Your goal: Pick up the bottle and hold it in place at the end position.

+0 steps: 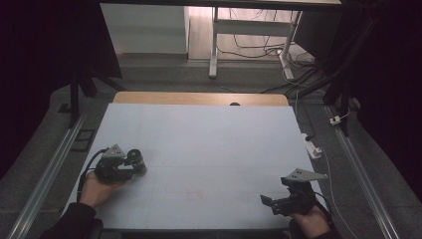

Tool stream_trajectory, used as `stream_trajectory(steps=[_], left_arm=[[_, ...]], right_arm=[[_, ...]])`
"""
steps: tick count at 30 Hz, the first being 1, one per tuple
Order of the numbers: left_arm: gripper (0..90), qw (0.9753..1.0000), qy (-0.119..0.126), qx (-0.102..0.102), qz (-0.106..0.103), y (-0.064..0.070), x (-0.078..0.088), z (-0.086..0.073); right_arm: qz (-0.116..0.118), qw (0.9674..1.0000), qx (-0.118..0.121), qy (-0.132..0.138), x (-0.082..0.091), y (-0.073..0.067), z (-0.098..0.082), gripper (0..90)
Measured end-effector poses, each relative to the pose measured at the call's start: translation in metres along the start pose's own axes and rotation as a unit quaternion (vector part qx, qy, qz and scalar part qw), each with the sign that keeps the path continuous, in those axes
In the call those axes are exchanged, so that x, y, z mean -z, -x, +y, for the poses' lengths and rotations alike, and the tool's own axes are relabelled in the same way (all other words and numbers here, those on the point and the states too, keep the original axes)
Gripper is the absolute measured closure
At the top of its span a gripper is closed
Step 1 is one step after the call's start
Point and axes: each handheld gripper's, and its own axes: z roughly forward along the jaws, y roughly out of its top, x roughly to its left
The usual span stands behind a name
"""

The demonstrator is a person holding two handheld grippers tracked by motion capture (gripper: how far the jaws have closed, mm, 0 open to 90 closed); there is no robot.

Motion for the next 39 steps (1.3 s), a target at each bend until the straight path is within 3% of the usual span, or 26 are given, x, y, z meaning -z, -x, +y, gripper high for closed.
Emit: stream_trajectory(steps=[9, 14, 17, 22, 27, 39], left_arm=[[54.2, 0.9998, -0.009, -0.015, 0.012, 0.002, 0.001, 0.003], [54.4, 0.9996, -0.01, -0.011, 0.024, 0.003, 0.002, 0.005], [54.4, 0.9999, 0.007, 0.004, 0.014, 0.001, 0.005, 0.005], [54.4, 0.9997, 0.02, -0.008, 0.008, 0.006, 0.008, 0.009], [54.4, 0.9995, 0.032, -0.007, 0.001, 0.01, 0.01, 0.016], [54.3, 0.9993, 0.034, -0.013, -0.009, 0.024, 0.007, 0.043]], right_arm=[[0.0, 1.0, 0.0, -0.001, 0.0, 0.0, 0.0, 0.0], [0.001, 1.0, 0.002, 0.0, 0.0, 0.0, 0.0, 0.0], [0.001, 1.0, 0.001, 0.0, 0.0, 0.0, 0.0, 0.0], [0.0, 1.0, 0.0, 0.0, 0.0, 0.0, 0.0, 0.0], [0.001, 1.0, 0.0, 0.0, 0.0, 0.0, 0.0, 0.0], [0.003, 1.0, -0.004, 0.0, 0.0, 0.001, 0.0, 0.0]])
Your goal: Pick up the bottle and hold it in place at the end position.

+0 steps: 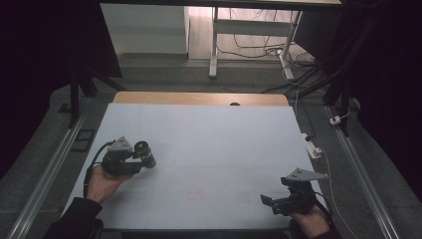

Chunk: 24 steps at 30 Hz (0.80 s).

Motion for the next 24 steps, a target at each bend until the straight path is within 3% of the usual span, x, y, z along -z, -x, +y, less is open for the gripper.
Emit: stream_trajectory(steps=[3, 11, 24], left_arm=[[54.4, 1.0, 0.002, -0.002, 0.003, 0.004, -0.002, 0.009], [54.4, 0.9998, -0.006, 0.001, -0.017, 0.017, -0.018, 0.036], [54.4, 0.9995, 0.008, -0.012, -0.028, 0.031, -0.047, 0.069]], right_arm=[[0.0, 1.0, -0.002, 0.0, 0.0, 0.0, 0.0, 0.0], [0.002, 1.0, -0.004, 0.001, 0.0, 0.001, 0.0, 0.0], [0.003, 1.0, -0.005, 0.001, 0.0, 0.002, 0.0, 0.0]])
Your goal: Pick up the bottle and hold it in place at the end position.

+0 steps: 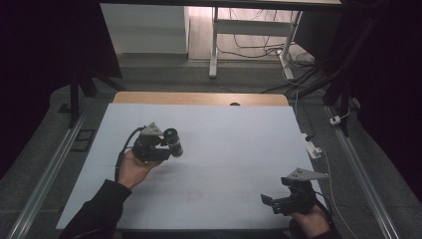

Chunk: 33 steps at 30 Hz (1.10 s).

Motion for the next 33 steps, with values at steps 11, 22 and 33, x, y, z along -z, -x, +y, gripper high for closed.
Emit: stream_trajectory(steps=[11, 22, 33], left_arm=[[54.4, 1.0, -0.004, -0.003, 0.003, 0.003, -0.03, 0.025], [54.4, 0.9999, -0.016, -0.004, 0.002, 0.004, -0.062, 0.036], [54.3, 0.9987, -0.044, -0.012, 0.024, 0.01, -0.091, 0.031]], right_arm=[[0.0, 1.0, 0.0, 0.0, 0.0, 0.0, 0.0, 0.0], [0.0, 1.0, 0.002, -0.002, -0.001, 0.0, 0.0, 0.0], [-0.001, 1.0, 0.005, -0.005, -0.001, -0.001, 0.001, 0.0]])
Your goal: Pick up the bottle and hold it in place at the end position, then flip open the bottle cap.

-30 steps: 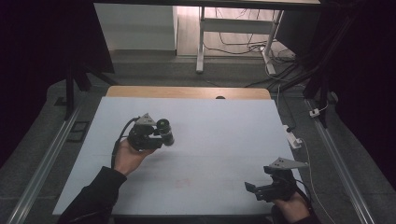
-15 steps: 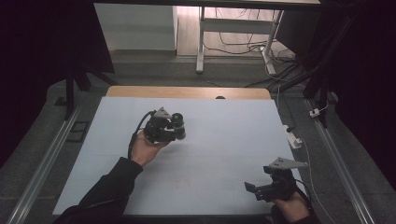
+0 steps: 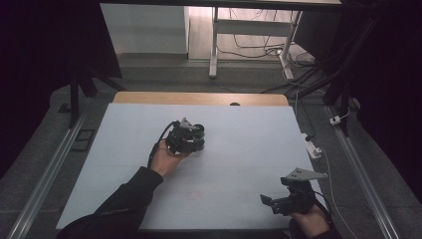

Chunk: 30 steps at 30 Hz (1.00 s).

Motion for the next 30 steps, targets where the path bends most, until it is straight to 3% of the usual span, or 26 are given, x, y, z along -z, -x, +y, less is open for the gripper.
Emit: stream_trajectory(steps=[8, 18, 30], left_arm=[[54.3, 0.9999, 0.002, 0.011, -0.004, -0.001, -0.008, -0.006], [54.3, 0.9998, -0.01, -0.014, 0.005, 0.006, -0.015, -0.011], [54.3, 0.9998, -0.003, -0.017, 0.0, 0.004, -0.015, -0.014]], right_arm=[[0.001, 1.0, 0.001, 0.0, 0.0, 0.0, 0.0, 0.0], [0.0, 1.0, 0.002, 0.001, 0.001, 0.0, -0.001, 0.0], [-0.002, 1.0, 0.004, 0.001, 0.001, -0.001, -0.001, 0.0]])
